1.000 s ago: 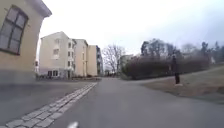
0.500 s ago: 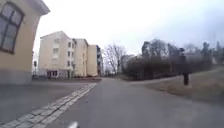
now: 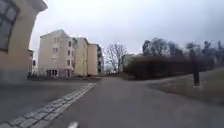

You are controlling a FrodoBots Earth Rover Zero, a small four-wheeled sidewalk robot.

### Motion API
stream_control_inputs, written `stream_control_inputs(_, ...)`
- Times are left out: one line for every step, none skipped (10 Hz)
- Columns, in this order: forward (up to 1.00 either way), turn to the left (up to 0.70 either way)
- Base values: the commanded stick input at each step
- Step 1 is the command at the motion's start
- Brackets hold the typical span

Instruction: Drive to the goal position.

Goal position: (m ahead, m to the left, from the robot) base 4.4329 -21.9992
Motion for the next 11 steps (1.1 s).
stream_control_inputs(1.0,0.0)
stream_control_inputs(1.0,0.0)
stream_control_inputs(1.0,0.0)
stream_control_inputs(1.0,0.0)
stream_control_inputs(1.0,0.0)
stream_control_inputs(1.0,0.0)
stream_control_inputs(1.0,0.0)
stream_control_inputs(1.0,0.0)
stream_control_inputs(1.0,0.0)
stream_control_inputs(1.0,0.0)
stream_control_inputs(1.0,0.0)
